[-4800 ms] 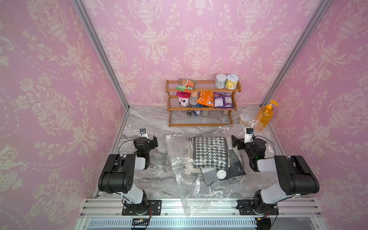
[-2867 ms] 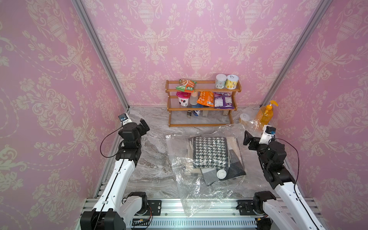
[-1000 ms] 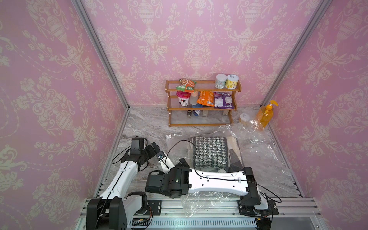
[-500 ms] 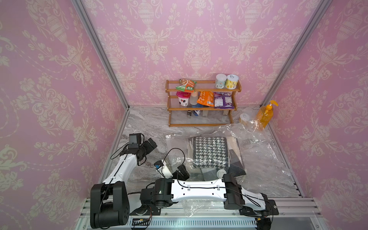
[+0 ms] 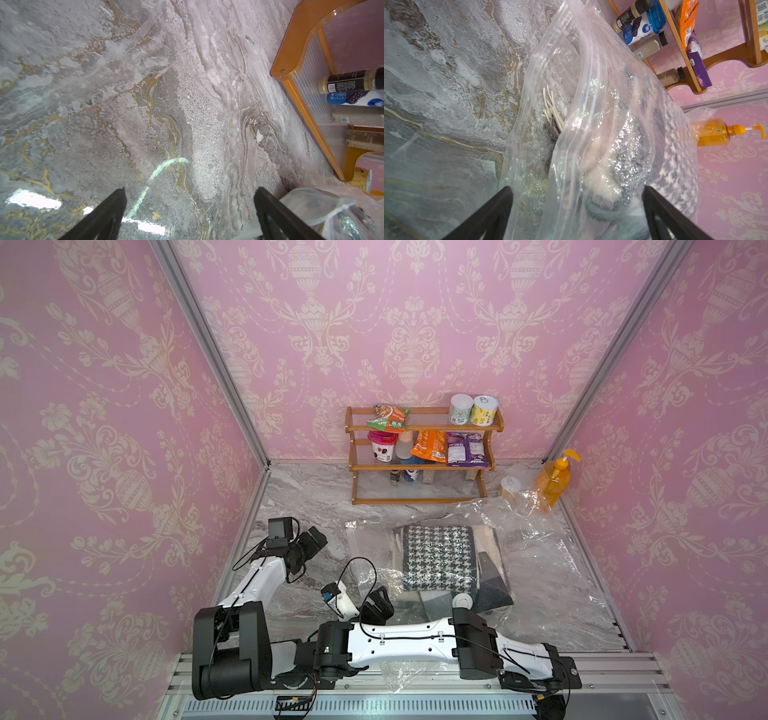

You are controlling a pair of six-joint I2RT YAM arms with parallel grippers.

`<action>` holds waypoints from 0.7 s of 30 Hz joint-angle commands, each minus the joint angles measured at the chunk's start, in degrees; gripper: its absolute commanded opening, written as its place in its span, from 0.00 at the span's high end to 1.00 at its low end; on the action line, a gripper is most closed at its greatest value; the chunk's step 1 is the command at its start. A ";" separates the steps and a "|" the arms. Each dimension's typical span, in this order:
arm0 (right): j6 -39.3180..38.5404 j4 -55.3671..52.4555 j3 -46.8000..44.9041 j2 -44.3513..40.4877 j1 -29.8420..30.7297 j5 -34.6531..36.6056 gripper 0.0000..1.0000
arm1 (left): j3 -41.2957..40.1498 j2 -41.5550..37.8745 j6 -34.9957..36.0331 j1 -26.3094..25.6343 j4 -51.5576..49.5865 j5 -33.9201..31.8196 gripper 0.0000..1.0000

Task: Take the scarf out of the vacuum bag
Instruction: Open the vacuum bag at the center of the board.

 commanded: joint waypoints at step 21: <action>-12.71 11.47 -10.65 -9.83 -3.83 4.54 0.90 | -3.30 -6.83 -1.95 0.36 3.93 4.59 0.01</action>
